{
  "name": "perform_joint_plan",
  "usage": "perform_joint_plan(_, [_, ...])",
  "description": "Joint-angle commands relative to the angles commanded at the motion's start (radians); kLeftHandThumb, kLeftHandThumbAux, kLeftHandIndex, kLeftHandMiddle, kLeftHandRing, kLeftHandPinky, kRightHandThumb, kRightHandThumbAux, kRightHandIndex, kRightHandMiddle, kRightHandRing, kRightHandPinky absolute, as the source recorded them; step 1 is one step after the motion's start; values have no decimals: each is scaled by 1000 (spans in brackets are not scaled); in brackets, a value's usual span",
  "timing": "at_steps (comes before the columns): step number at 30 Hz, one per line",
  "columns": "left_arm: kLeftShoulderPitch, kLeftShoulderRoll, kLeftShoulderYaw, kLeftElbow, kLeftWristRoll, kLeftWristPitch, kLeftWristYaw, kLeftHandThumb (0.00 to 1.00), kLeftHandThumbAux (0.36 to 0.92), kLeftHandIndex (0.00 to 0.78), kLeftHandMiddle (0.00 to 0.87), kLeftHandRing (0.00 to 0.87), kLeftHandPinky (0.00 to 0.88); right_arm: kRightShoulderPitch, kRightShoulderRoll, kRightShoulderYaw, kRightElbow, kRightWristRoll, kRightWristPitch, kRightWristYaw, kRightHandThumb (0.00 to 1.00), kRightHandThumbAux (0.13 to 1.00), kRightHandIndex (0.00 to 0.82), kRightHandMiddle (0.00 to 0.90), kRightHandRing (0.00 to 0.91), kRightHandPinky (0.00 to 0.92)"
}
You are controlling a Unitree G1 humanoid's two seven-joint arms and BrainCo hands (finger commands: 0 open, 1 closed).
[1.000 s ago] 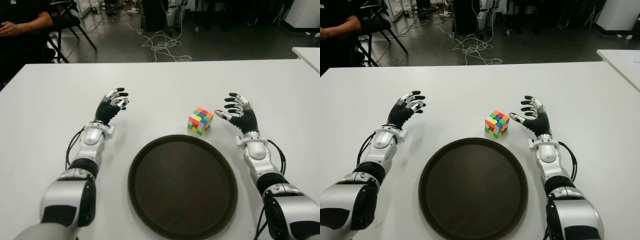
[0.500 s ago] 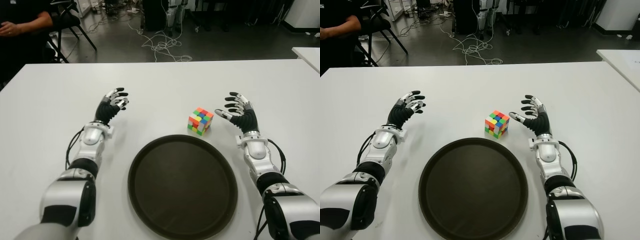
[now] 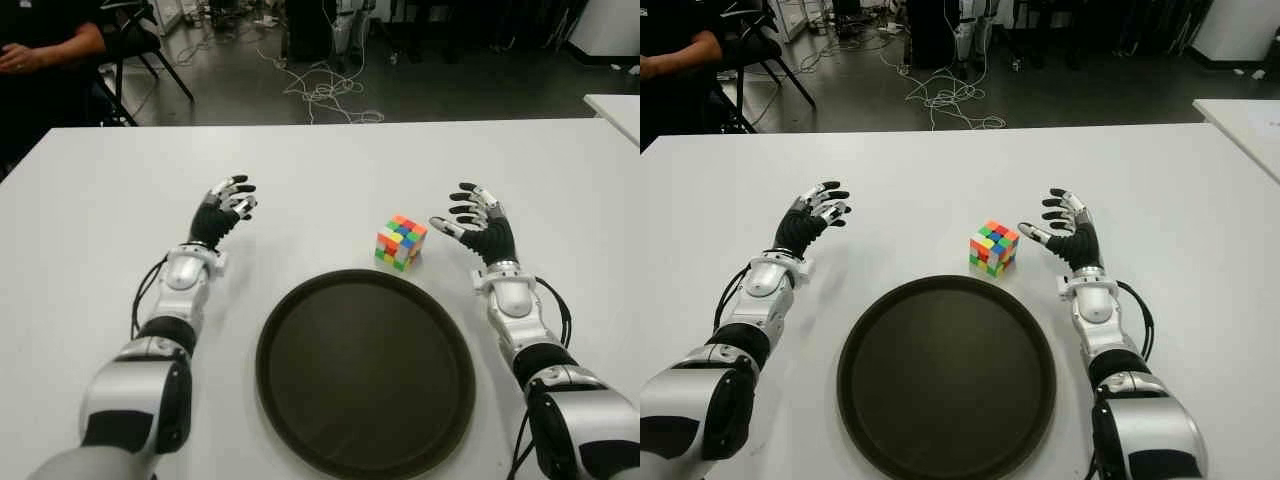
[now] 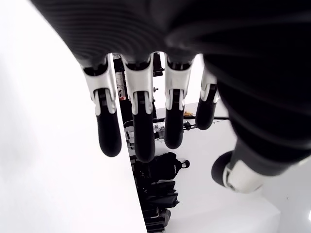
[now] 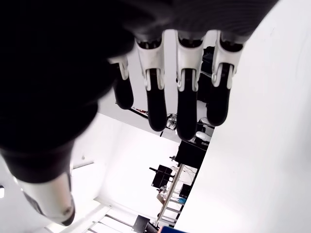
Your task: Pick up the Rubik's Cube and put it in the plate
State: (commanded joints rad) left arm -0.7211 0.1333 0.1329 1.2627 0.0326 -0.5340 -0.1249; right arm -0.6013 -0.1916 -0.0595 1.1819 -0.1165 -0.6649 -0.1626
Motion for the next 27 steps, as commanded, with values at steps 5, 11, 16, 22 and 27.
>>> perform_joint_plan(5, [1,2,0,0,-1,-2,-3,188,672,213,262,291,348,-26,-12,-5,-36,0,-8,-19,51,718,213,297,317,326])
perform_joint_plan(11, [0,4,1,0,-2,0,-5,209,658,209,264,298,357,-46,-32,8,-130,-40,-35,-90,27,734,215,286,302,312])
perform_joint_plan(16, [-1,2,3,1,-4,7,-1,219,655,208,269,302,360,-51,-52,32,-238,-104,-65,-147,6,751,216,279,295,307])
perform_joint_plan(22, [-1,-1,5,0,-7,7,-2,217,655,208,272,302,356,-75,-81,66,-279,-184,-81,-181,5,784,201,257,269,296])
perform_joint_plan(27, [-1,0,4,-1,-7,8,-2,203,651,203,267,299,356,-76,-79,106,-307,-248,-95,-213,0,815,183,234,244,273])
